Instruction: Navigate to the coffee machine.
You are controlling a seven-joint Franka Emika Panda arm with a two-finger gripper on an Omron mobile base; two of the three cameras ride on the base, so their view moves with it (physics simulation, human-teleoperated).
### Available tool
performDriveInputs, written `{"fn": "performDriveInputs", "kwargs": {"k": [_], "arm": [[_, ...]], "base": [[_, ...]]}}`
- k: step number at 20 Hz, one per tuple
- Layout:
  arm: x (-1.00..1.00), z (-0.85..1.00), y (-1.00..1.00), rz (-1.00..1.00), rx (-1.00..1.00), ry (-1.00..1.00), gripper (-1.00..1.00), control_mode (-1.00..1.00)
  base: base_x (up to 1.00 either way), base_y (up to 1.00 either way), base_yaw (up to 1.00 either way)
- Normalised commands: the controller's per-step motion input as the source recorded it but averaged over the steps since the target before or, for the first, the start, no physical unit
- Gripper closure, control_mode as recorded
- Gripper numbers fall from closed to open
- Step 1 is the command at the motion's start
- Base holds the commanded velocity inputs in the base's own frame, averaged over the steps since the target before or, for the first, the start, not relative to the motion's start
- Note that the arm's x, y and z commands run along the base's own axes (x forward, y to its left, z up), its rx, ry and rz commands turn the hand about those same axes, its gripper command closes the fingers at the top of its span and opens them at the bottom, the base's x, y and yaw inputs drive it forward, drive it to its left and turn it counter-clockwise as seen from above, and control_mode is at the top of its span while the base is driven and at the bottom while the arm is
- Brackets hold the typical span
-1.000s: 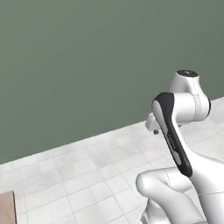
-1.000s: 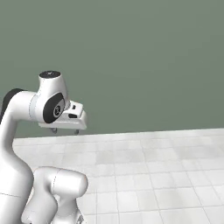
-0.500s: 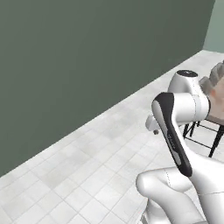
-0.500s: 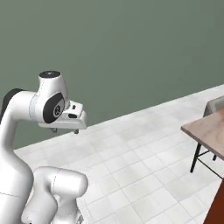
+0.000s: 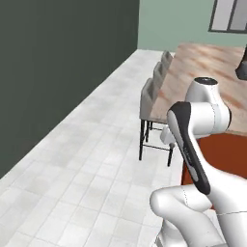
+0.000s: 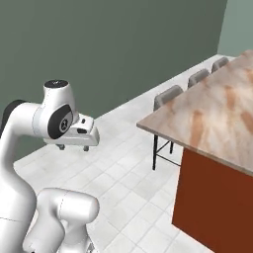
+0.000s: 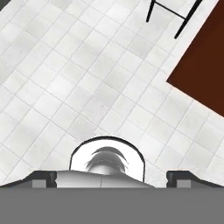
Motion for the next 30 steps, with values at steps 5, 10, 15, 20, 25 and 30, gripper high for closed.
{"fn": "performDriveInputs", "kwargs": {"k": [5, 10, 15, 20, 25, 30], "arm": [[0.00, 0.00, 0.00, 0.00, 0.00, 0.00, -1.00, 1.00], [0.00, 0.00, 0.00, 0.00, 0.00, 0.00, -1.00, 1.00], [0.00, 0.00, 0.00, 0.00, 0.00, 0.00, -1.00, 1.00], [0.00, 0.00, 0.00, 0.00, 0.00, 0.00, -1.00, 1.00], [0.00, 0.00, 0.00, 0.00, 0.00, 0.00, -1.00, 1.00], [0.00, 0.00, 0.00, 0.00, 0.00, 0.00, -1.00, 1.00]], "base": [[0.00, -0.95, -0.51], [0.00, -1.00, -0.43], [0.00, -1.00, -0.37], [0.01, -1.00, -0.35], [0.18, -1.00, -0.33], [0.31, -1.00, -0.29]]}}
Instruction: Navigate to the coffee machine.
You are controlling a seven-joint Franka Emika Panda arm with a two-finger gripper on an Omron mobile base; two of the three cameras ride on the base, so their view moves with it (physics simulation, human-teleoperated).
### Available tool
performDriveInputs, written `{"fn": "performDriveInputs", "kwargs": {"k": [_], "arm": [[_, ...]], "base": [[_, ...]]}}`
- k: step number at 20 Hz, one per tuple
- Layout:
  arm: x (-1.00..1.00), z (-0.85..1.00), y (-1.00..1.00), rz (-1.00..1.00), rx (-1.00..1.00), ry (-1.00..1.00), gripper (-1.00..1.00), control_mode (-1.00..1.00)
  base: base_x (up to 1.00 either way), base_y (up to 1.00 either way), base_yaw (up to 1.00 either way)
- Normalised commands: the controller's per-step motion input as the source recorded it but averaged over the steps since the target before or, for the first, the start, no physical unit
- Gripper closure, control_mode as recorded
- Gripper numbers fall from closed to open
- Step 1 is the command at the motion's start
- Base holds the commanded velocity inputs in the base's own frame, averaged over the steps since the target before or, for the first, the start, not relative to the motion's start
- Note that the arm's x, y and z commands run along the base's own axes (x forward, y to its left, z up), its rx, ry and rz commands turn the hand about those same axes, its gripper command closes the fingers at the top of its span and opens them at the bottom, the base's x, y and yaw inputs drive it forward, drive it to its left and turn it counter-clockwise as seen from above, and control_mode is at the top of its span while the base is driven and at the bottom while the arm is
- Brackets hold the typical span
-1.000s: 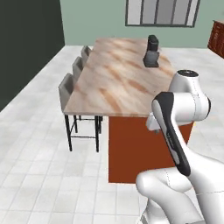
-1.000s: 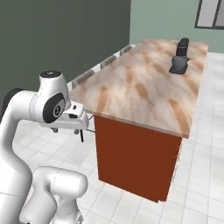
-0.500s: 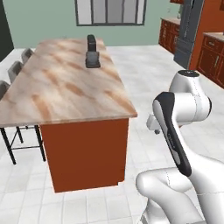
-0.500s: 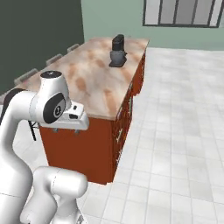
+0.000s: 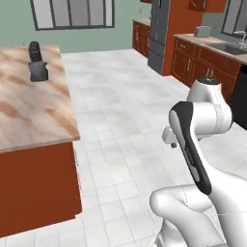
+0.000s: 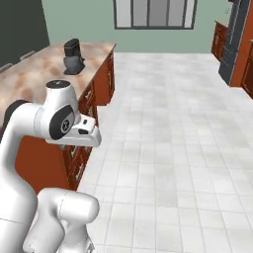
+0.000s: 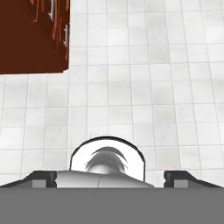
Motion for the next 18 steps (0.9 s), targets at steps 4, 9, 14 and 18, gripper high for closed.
{"fn": "performDriveInputs", "kwargs": {"k": [4, 9, 14, 18], "arm": [[0.00, 0.00, 0.00, 0.00, 0.00, 0.00, -1.00, 1.00], [0.00, 0.00, 0.00, 0.00, 0.00, 0.00, -1.00, 1.00], [0.00, 0.00, 0.00, 0.00, 0.00, 0.00, -1.00, 1.00], [0.00, 0.00, 0.00, 0.00, 0.00, 0.00, -1.00, 1.00]], "base": [[0.44, -0.91, -0.25], [0.57, -0.83, -0.23], [0.44, -0.87, -0.34], [0.60, -0.62, -0.37]]}}
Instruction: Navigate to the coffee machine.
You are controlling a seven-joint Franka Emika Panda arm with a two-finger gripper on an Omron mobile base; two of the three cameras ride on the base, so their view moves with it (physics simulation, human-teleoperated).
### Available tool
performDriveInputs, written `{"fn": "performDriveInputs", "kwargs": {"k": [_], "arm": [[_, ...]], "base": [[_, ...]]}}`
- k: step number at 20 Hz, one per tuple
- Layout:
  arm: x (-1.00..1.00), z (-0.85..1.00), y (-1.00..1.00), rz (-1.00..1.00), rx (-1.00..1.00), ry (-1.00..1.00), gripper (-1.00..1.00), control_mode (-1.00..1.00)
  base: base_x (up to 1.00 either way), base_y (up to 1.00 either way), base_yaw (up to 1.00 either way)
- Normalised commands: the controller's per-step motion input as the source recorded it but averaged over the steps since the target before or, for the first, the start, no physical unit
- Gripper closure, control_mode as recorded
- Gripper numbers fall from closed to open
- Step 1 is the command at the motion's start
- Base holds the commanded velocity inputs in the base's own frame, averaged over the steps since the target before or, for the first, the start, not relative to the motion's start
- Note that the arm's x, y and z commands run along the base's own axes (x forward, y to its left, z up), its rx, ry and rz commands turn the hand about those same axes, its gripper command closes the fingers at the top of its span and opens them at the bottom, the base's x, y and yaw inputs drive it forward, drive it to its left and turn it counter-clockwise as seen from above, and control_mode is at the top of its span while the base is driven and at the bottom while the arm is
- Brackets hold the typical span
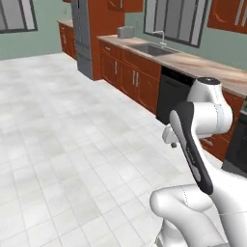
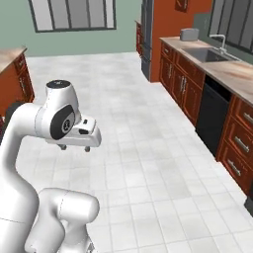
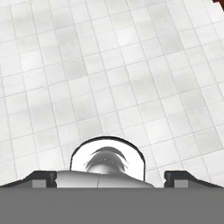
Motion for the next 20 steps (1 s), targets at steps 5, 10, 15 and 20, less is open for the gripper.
{"fn": "performDriveInputs", "kwargs": {"k": [5, 10, 15, 20], "arm": [[0.00, 0.00, 0.00, 0.00, 0.00, 0.00, -1.00, 1.00], [0.00, 0.00, 0.00, 0.00, 0.00, 0.00, -1.00, 1.00], [0.00, 0.00, 0.00, 0.00, 0.00, 0.00, -1.00, 1.00], [0.00, 0.00, 0.00, 0.00, 0.00, 0.00, -1.00, 1.00]], "base": [[0.70, -0.41, -0.41], [0.90, -0.03, -0.37], [1.00, 0.13, -0.35], [1.00, 0.39, -0.36]]}}
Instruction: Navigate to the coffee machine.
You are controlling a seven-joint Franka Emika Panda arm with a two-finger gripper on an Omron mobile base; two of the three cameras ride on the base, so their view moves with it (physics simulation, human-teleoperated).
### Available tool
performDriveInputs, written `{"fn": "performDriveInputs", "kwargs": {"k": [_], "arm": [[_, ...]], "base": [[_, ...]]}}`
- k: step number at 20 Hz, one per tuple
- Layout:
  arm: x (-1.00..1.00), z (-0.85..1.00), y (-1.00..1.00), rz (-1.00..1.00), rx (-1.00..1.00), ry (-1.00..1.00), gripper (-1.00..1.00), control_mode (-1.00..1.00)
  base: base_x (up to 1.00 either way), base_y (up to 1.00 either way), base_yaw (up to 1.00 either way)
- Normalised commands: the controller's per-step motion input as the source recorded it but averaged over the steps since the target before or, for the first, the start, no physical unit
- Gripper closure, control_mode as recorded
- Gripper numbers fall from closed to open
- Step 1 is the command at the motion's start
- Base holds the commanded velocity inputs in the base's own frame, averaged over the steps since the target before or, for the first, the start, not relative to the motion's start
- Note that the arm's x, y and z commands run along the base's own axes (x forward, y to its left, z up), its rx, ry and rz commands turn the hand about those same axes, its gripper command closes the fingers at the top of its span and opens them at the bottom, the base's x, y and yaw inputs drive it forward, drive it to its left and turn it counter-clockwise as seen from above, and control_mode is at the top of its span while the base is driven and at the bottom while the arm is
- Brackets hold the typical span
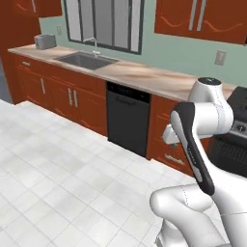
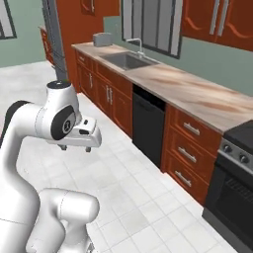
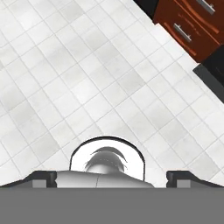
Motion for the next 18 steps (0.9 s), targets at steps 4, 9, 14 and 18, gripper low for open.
{"fn": "performDriveInputs", "kwargs": {"k": [4, 9, 14, 18], "arm": [[0.00, 0.00, 0.00, 0.00, 0.00, 0.00, -1.00, 1.00], [0.00, 0.00, 0.00, 0.00, 0.00, 0.00, -1.00, 1.00], [0.00, 0.00, 0.00, 0.00, 0.00, 0.00, -1.00, 1.00], [0.00, 0.00, 0.00, 0.00, 0.00, 0.00, -1.00, 1.00]], "base": [[1.00, 0.56, -0.34], [1.00, 0.71, -0.31], [0.99, 0.81, -0.31], [0.83, 0.96, -0.29]]}}
